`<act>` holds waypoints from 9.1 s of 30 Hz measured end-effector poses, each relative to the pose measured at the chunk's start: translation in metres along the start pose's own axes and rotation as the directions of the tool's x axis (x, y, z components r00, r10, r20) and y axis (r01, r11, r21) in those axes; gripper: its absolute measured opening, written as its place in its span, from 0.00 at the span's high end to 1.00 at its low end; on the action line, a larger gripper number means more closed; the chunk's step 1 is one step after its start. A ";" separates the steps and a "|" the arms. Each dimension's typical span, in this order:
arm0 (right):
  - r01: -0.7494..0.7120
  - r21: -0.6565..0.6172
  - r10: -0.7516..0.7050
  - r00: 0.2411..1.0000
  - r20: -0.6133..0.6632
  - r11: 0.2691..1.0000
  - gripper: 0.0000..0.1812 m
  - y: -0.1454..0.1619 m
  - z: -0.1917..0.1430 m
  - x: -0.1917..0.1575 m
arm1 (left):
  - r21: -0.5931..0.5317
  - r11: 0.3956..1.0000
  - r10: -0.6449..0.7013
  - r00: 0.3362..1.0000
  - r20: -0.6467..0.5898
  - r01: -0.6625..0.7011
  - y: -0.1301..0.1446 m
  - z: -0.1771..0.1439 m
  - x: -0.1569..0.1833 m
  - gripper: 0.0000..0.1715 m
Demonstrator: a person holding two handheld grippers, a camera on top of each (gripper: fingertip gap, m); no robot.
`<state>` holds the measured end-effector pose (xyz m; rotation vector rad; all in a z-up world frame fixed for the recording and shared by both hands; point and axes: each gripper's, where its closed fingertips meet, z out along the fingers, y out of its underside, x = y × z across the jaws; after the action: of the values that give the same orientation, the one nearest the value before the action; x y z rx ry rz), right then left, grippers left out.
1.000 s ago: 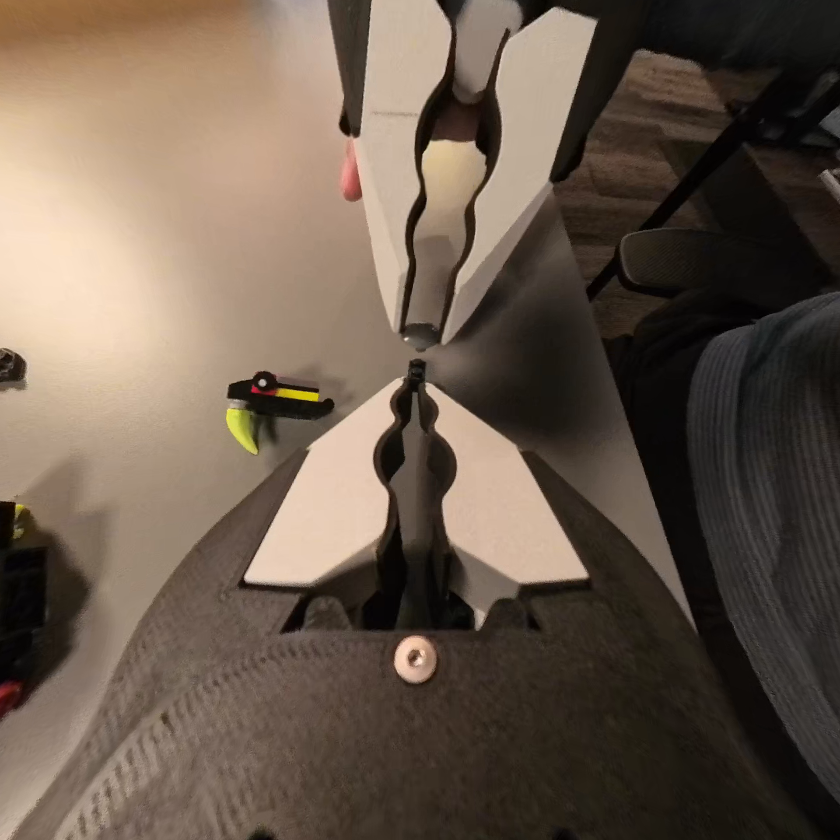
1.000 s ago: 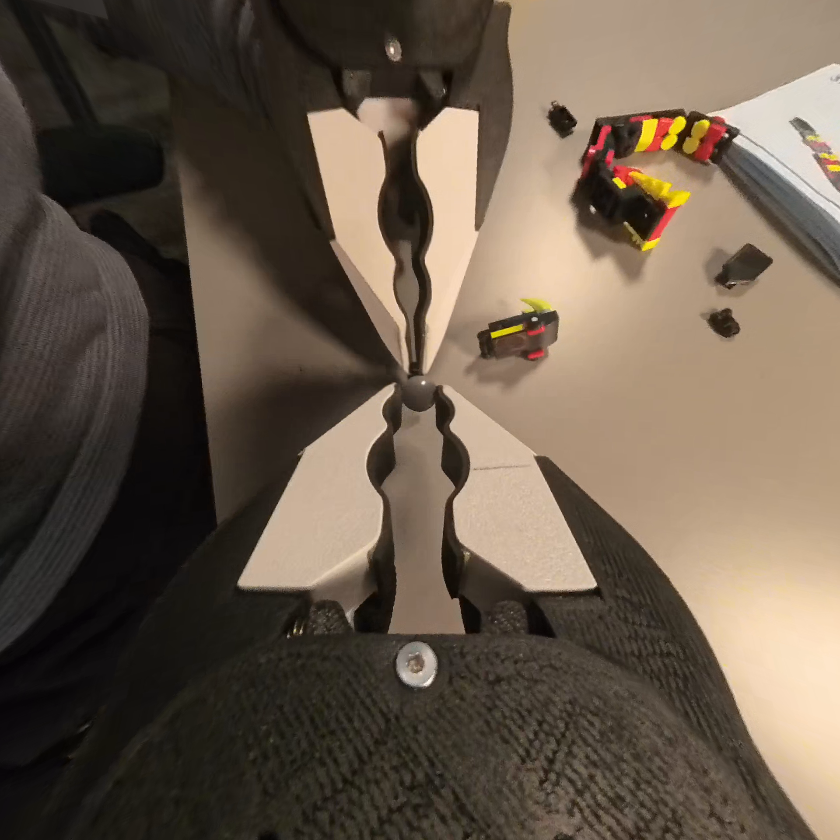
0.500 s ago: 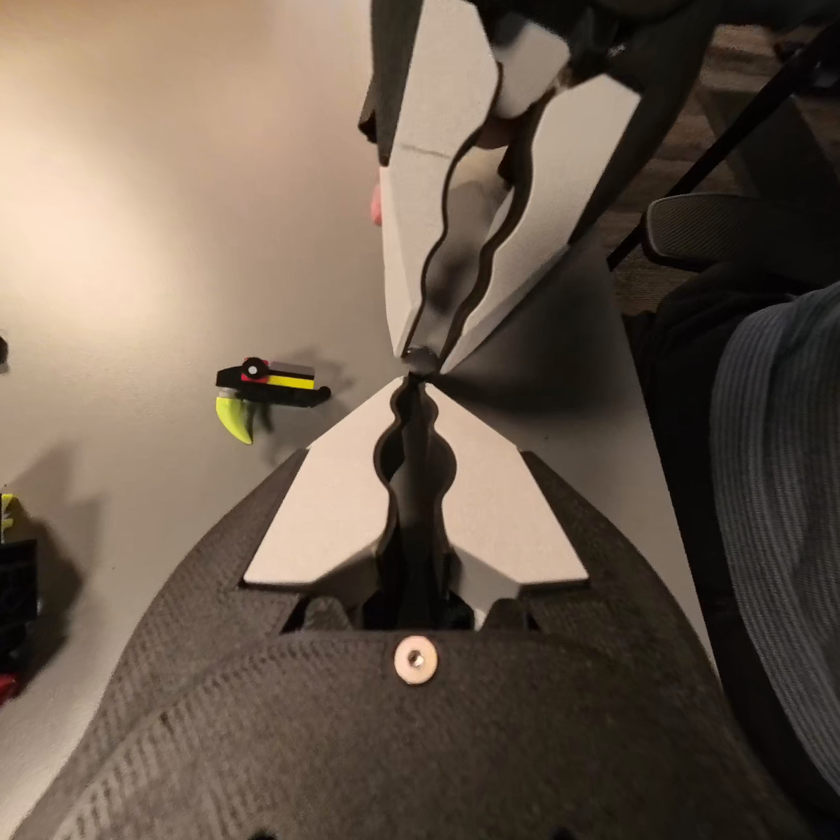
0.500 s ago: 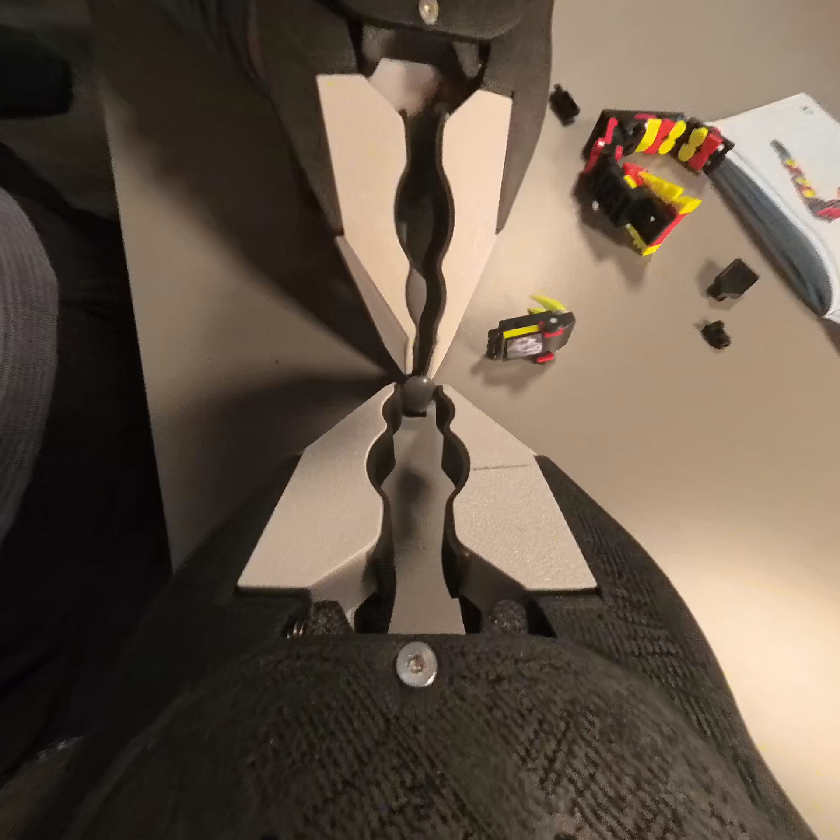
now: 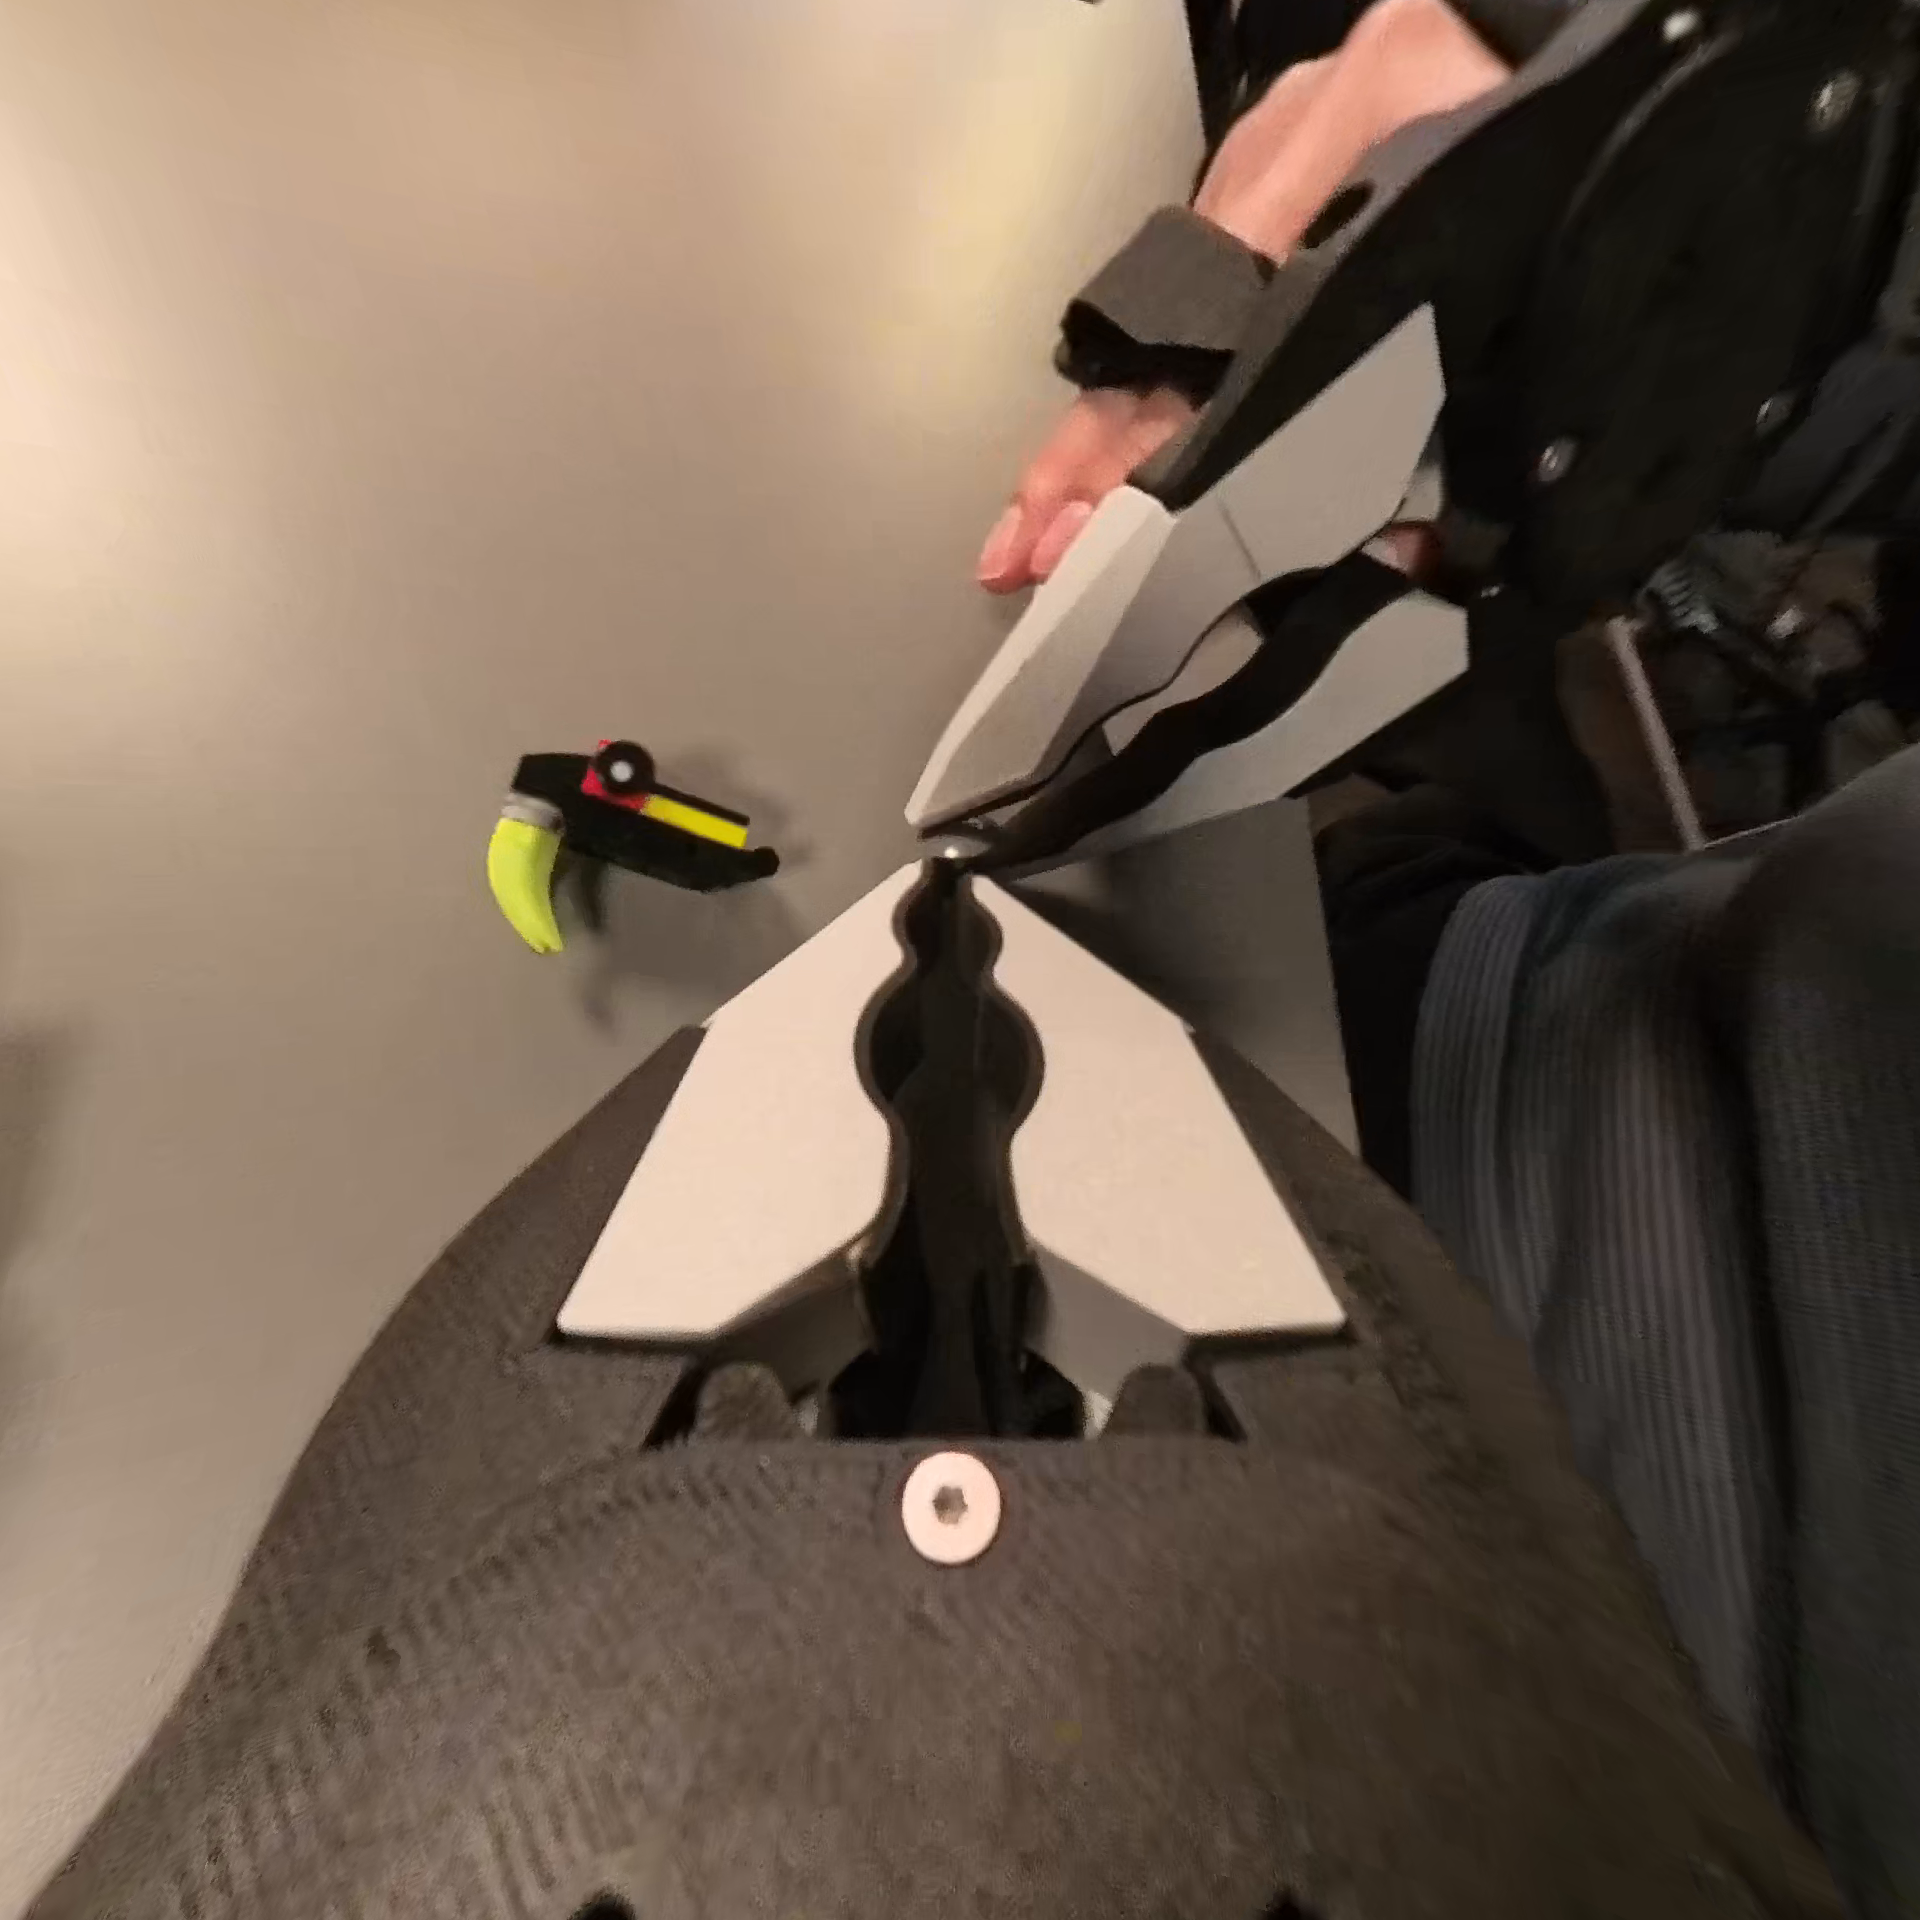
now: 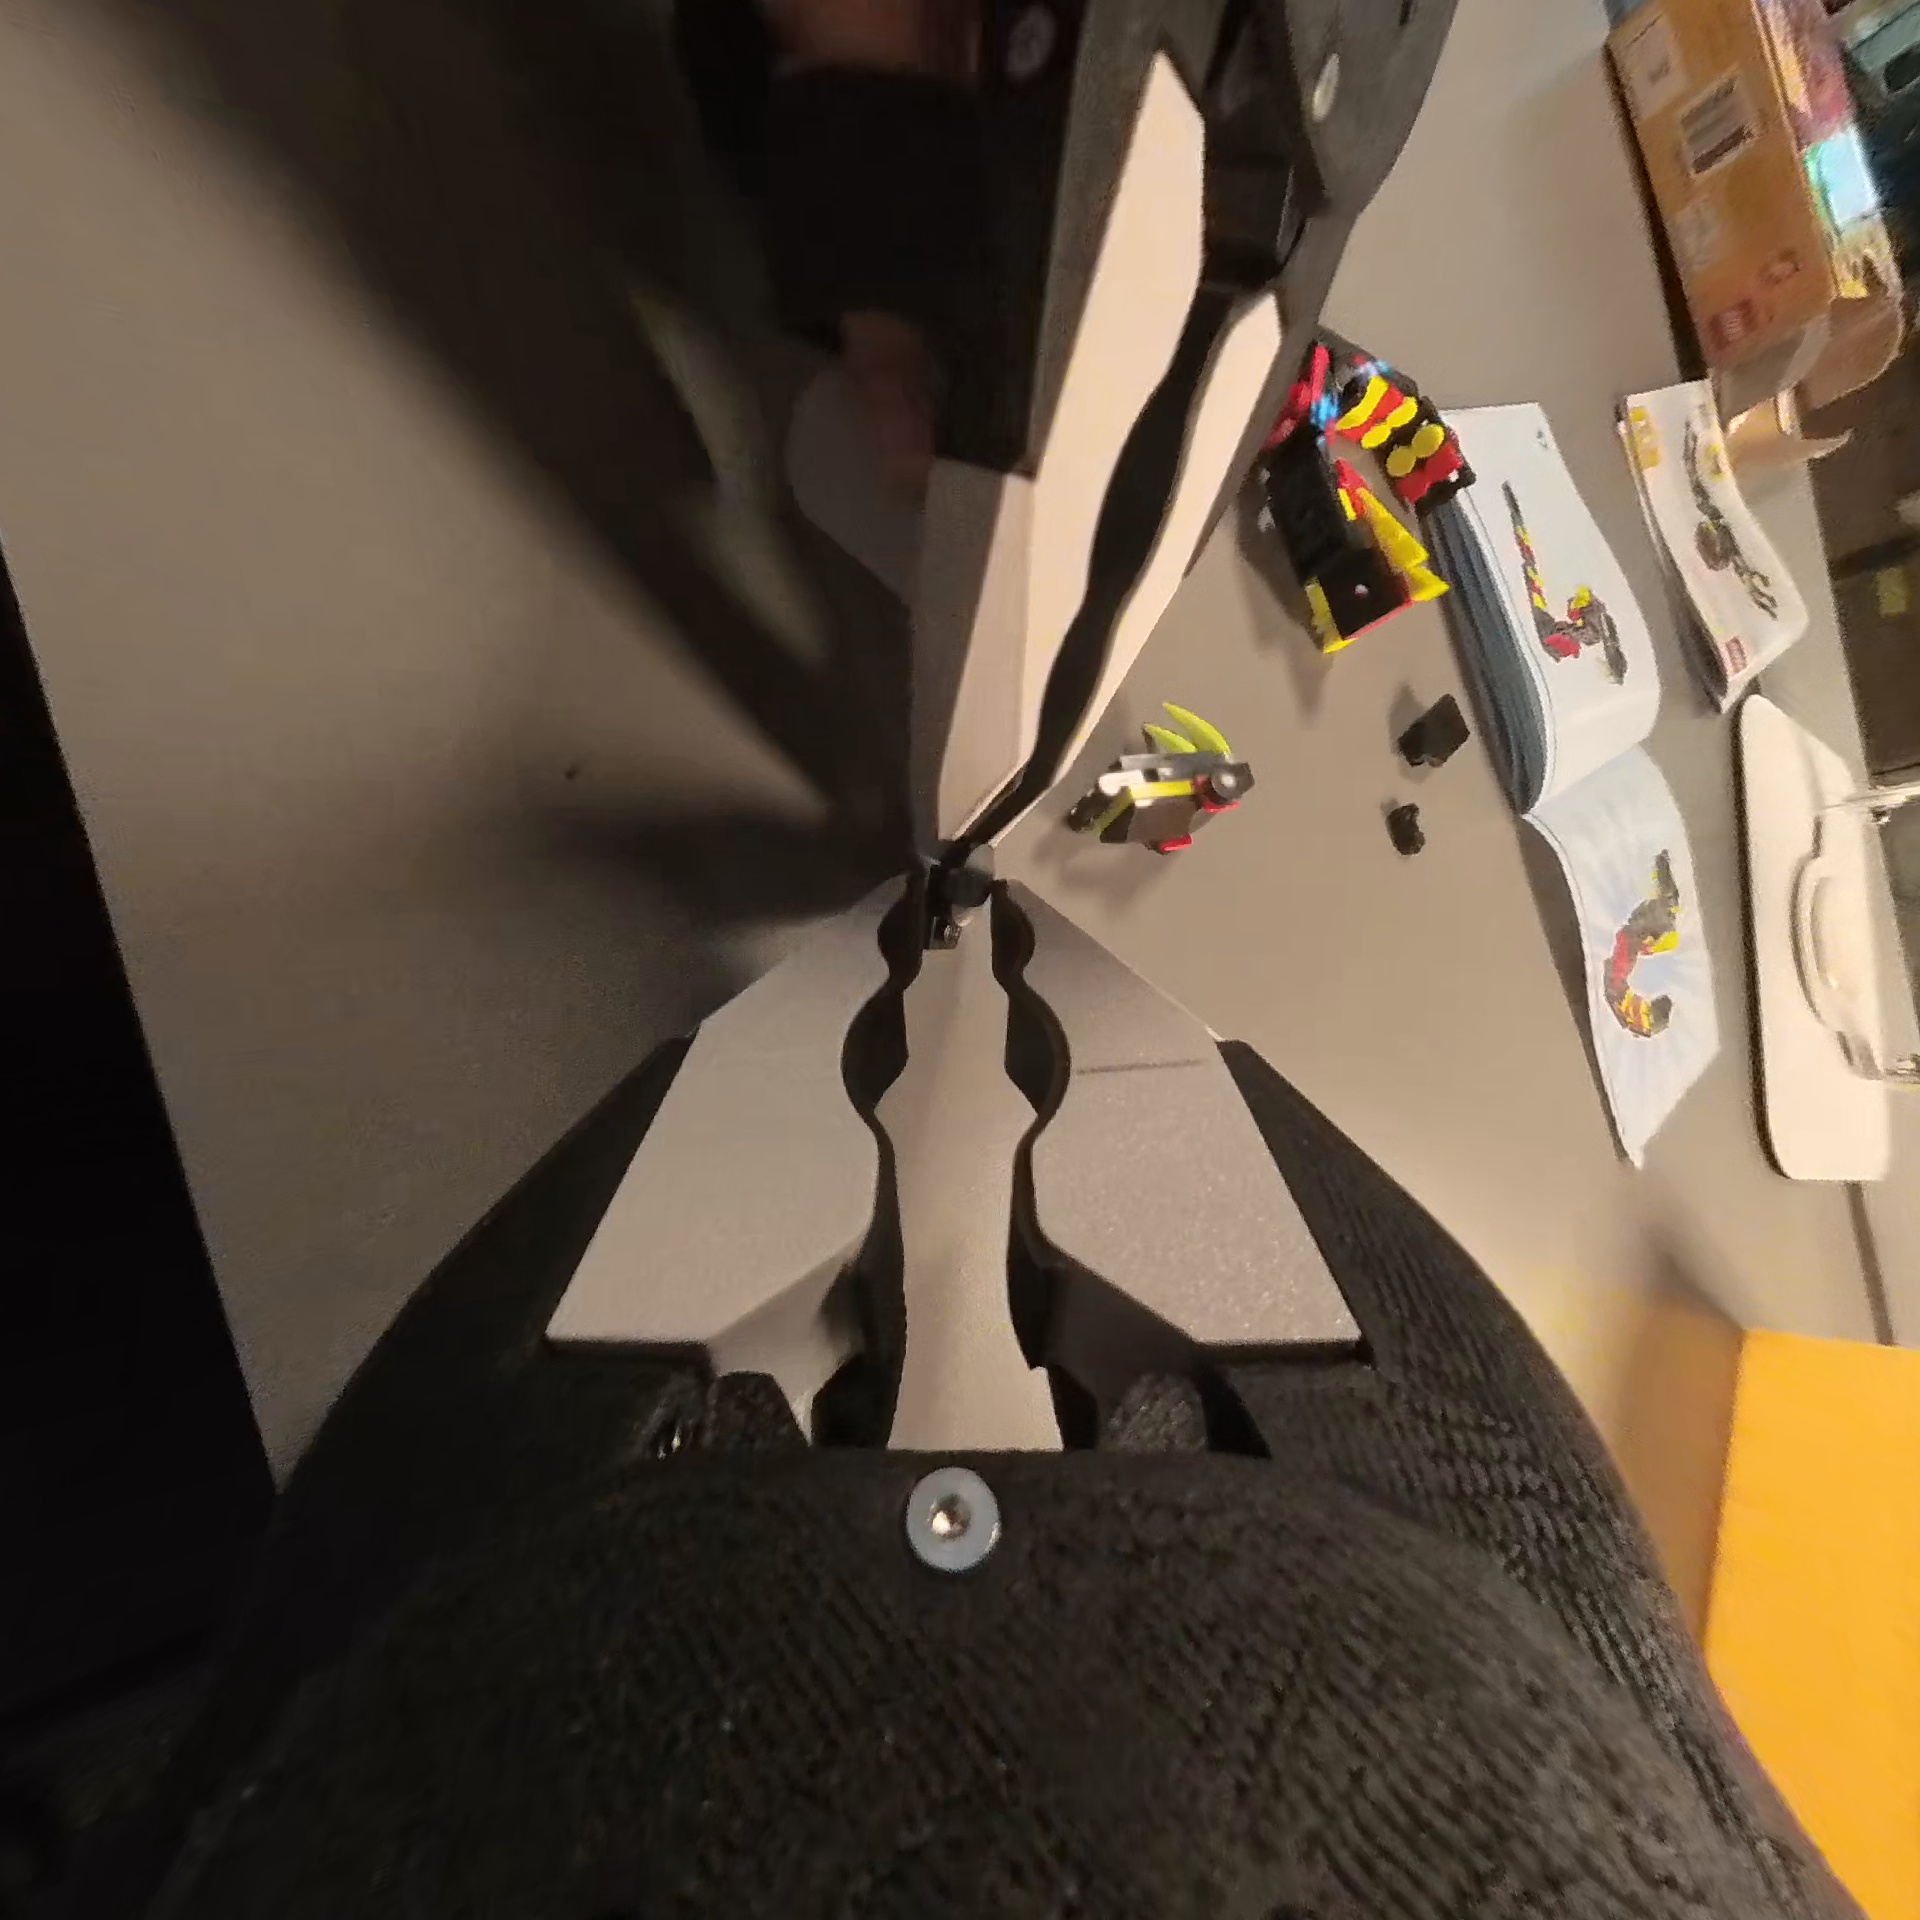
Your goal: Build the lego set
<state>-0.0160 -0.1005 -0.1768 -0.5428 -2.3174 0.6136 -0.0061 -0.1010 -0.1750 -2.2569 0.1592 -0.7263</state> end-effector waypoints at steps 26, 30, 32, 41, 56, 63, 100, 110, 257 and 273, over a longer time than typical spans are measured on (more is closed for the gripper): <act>0.078 -0.084 -0.080 0.997 -0.016 0.993 0.97 0.004 0.002 0.005 | 0.014 0.979 -0.199 0.974 -0.111 0.201 0.000 -0.005 -0.001 0.99; -0.077 -0.026 0.079 0.994 0.072 0.997 0.97 0.003 0.001 0.005 | 0.050 0.997 -0.062 0.995 -0.081 0.066 -0.003 -0.008 0.004 0.98; -0.121 -0.024 0.123 0.987 0.099 0.992 0.98 0.006 0.002 0.005 | 0.067 0.992 0.103 0.995 0.009 -0.103 -0.007 -0.010 0.004 0.87; -0.209 -0.013 0.208 0.960 0.187 0.978 0.98 0.004 0.003 0.003 | -0.057 0.858 0.508 0.826 0.244 -0.510 -0.003 -0.006 -0.002 0.88; -0.246 -0.067 0.254 0.905 0.340 0.967 0.97 -0.009 -0.004 -0.013 | -0.127 0.819 0.574 0.797 0.189 -0.560 0.010 0.002 0.005 0.96; -0.261 -0.052 0.264 0.912 0.314 0.964 0.95 0.000 -0.005 -0.015 | -0.124 0.848 0.530 0.830 0.175 -0.515 0.011 0.001 0.003 0.96; -0.137 -0.034 0.141 0.947 0.287 0.990 1.00 -0.006 -0.003 -0.017 | -0.132 0.862 0.505 0.850 0.148 -0.489 0.012 0.001 0.004 0.95; -0.245 0.000 0.235 0.932 0.276 0.970 0.91 -0.008 0.000 -0.011 | -0.163 0.872 0.483 0.866 0.133 -0.461 0.015 -0.001 0.005 0.95; -0.061 0.348 0.337 0.448 -0.828 0.936 0.95 -0.001 -0.071 0.122 | -0.067 0.927 0.373 0.881 0.291 -0.370 0.033 -0.041 -0.005 0.96; -0.066 0.439 0.403 0.531 -0.745 0.896 0.95 -0.009 -0.066 0.117 | -0.089 0.929 0.370 0.890 0.268 -0.359 0.037 -0.038 -0.005 0.96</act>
<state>-0.0527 -0.0278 -0.0695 -0.7740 -1.1857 0.6940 -0.0272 -0.1491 -0.1813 -2.2472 0.4485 -0.2007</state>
